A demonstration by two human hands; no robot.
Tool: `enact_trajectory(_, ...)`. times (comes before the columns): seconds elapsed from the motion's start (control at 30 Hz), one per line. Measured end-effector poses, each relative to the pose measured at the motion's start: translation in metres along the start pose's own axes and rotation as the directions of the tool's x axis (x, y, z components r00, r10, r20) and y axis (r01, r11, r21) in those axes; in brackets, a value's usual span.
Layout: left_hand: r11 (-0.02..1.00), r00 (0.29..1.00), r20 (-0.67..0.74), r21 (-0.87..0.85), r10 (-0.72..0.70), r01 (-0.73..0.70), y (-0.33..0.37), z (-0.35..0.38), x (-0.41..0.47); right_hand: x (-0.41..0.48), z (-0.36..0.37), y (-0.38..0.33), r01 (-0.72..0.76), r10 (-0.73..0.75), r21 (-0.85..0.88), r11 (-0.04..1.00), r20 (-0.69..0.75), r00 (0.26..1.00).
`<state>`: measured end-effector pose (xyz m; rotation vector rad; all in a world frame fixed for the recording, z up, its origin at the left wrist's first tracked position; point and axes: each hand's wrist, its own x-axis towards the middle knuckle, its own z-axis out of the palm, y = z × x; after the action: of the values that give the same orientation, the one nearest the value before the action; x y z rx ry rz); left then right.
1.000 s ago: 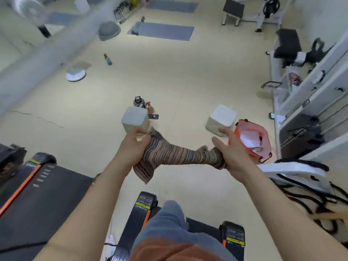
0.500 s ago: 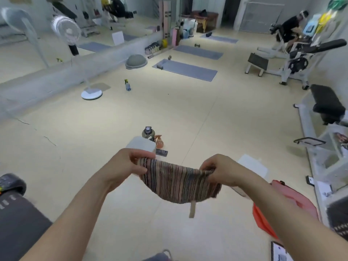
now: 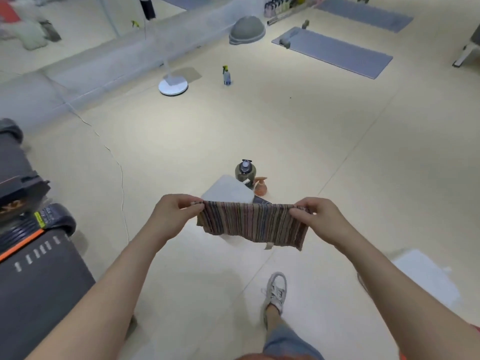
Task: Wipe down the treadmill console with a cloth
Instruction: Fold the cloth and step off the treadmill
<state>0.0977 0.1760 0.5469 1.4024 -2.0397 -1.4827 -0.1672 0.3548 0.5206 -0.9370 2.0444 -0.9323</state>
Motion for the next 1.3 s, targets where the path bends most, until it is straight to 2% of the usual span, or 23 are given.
enact_trajectory(0.07,0.999,0.999,0.005,-0.022,-0.040,0.040,-0.003,0.001,0.039,0.044,0.001,0.004,-0.044,0.039,0.077,0.996,0.058,0.998)
enact_trajectory(0.2,0.997,0.988,-0.138,-0.032,-0.072,0.068,-0.012,0.004,0.119,0.130,0.009,0.009,-0.087,0.074,0.124,0.988,0.105,0.992)
enact_trajectory(0.47,0.977,0.976,-0.204,0.182,-0.075,0.113,-0.078,-0.008,0.279,0.298,0.081,0.027,-0.276,0.202,0.194,0.941,0.334,0.921)
enact_trajectory(0.57,0.966,0.976,-0.153,0.184,-0.152,0.179,-0.126,-0.010,0.348,0.353,0.131,0.050,-0.356,0.283,0.160,0.921,0.353,0.892)
enact_trajectory(0.7,0.937,0.939,0.009,0.062,-0.345,0.344,-0.197,0.001,0.432,0.417,0.196,0.103,-0.432,0.379,0.064,0.899,0.379,0.844)
enact_trajectory(0.77,0.902,0.900,0.076,-0.014,-0.429,0.432,-0.235,0.015,0.472,0.448,0.226,0.139,-0.472,0.428,0.042,0.880,0.358,0.830)
enact_trajectory(0.83,0.892,0.884,0.145,-0.019,-0.444,0.451,-0.275,0.039,0.510,0.477,0.256,0.180,-0.533,0.502,0.039,0.845,0.288,0.816)
enact_trajectory(0.9,0.918,0.910,0.121,0.024,-0.396,0.397,-0.316,0.071,0.546,0.508,0.286,0.224,-0.554,0.537,0.023,0.832,0.219,0.815)
enact_trajectory(1.03,0.937,0.957,-0.046,0.199,-0.285,0.288,-0.392,0.137,0.606,0.553,0.326,0.297,-0.522,0.528,-0.104,0.847,0.051,0.848)
enact_trajectory(1.1,0.948,0.979,-0.090,0.246,-0.186,0.202,-0.407,0.157,0.626,0.568,0.333,0.318,-0.514,0.514,-0.054,0.856,-0.023,0.858)
enact_trajectory(1.13,0.948,0.989,-0.082,0.284,-0.125,0.143,-0.410,0.164,0.635,0.572,0.336,0.323,-0.522,0.522,0.012,0.853,-0.041,0.852)
enact_trajectory(1.2,0.937,1.000,0.017,0.348,-0.019,0.012,-0.414,0.173,0.653,0.573,0.343,0.327,-0.548,0.555,0.125,0.827,-0.028,0.831)
enact_trajectory(1.3,0.909,0.975,0.212,0.392,0.063,-0.144,-0.417,0.174,0.667,0.566,0.349,0.330,-0.546,0.548,0.141,0.826,0.026,0.836)
